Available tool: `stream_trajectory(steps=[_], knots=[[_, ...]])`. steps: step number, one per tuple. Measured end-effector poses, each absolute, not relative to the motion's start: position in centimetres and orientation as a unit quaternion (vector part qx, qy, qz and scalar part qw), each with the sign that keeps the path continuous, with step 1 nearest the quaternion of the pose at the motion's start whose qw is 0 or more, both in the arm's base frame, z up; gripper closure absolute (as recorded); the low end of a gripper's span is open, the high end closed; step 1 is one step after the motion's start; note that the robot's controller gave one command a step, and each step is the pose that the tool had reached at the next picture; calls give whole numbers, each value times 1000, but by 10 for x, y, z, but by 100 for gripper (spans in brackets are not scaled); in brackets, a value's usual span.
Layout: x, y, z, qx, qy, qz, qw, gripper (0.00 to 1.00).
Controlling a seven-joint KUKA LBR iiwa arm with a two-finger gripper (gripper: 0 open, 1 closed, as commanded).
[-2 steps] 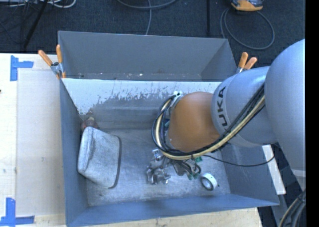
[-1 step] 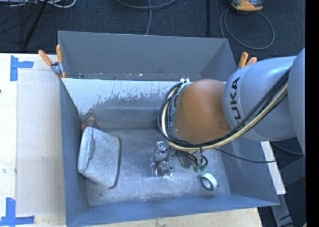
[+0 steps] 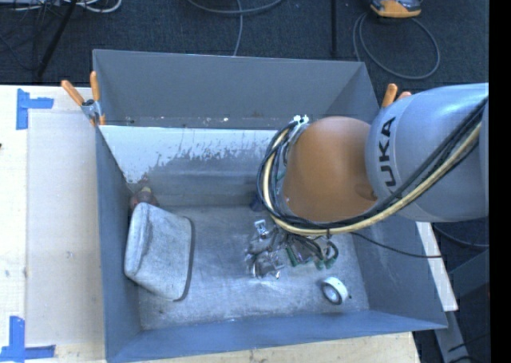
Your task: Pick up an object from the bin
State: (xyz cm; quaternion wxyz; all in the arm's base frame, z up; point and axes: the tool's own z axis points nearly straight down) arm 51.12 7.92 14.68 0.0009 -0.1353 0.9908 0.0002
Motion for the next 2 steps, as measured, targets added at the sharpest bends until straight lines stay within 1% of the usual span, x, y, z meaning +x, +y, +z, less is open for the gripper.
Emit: stream_trajectory(steps=[1, 2], knots=[[512, 80, 164, -134, 991, 0, 1, 100], [512, 80, 167, -132, 991, 0, 0, 100]])
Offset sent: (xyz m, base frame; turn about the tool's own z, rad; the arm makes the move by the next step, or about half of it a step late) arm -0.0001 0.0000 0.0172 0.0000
